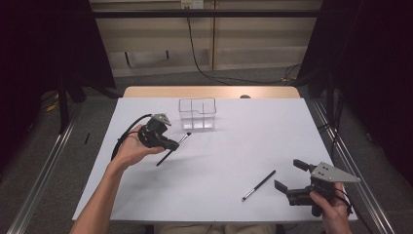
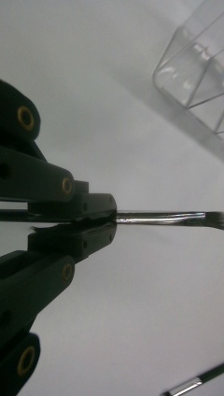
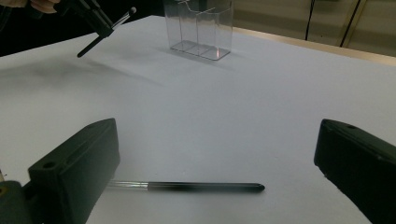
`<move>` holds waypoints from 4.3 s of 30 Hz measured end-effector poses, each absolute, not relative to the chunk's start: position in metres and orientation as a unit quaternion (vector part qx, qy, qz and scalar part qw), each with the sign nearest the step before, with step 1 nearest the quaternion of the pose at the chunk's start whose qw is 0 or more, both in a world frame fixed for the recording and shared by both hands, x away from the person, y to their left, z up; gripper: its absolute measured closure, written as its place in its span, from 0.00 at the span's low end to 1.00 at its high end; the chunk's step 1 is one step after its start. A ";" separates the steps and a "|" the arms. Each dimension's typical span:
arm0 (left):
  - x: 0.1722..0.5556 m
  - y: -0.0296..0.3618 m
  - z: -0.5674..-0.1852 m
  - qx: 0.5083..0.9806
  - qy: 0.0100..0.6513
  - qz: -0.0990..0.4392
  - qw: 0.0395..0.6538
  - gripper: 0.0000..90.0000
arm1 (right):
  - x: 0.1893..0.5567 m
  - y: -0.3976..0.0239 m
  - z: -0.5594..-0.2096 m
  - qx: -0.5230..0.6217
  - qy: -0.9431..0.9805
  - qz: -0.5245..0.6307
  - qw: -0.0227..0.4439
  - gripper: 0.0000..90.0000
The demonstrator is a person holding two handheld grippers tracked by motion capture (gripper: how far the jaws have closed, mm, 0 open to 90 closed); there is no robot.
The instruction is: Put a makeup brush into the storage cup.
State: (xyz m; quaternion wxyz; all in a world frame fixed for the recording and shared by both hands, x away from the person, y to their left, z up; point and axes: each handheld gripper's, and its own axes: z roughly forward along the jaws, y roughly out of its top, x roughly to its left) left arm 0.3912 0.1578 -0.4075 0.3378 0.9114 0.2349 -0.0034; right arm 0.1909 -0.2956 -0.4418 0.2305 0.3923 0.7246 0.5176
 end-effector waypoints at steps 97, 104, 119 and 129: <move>0.382 0.155 -0.353 0.743 0.266 0.139 0.599 0.94 | 0.191 -0.295 -0.442 0.395 0.722 0.520 0.228 0.00; 0.390 0.145 -0.347 0.742 0.263 0.143 0.600 0.94 | 0.191 -0.295 -0.442 0.396 0.721 0.522 0.228 0.00; 0.413 0.136 -0.338 0.738 0.271 0.153 0.599 0.94 | 0.190 -0.295 -0.442 0.401 0.711 0.529 0.231 0.00; 0.428 0.137 -0.335 0.734 0.280 0.159 0.598 0.94 | 0.189 -0.296 -0.442 0.404 0.708 0.530 0.233 0.00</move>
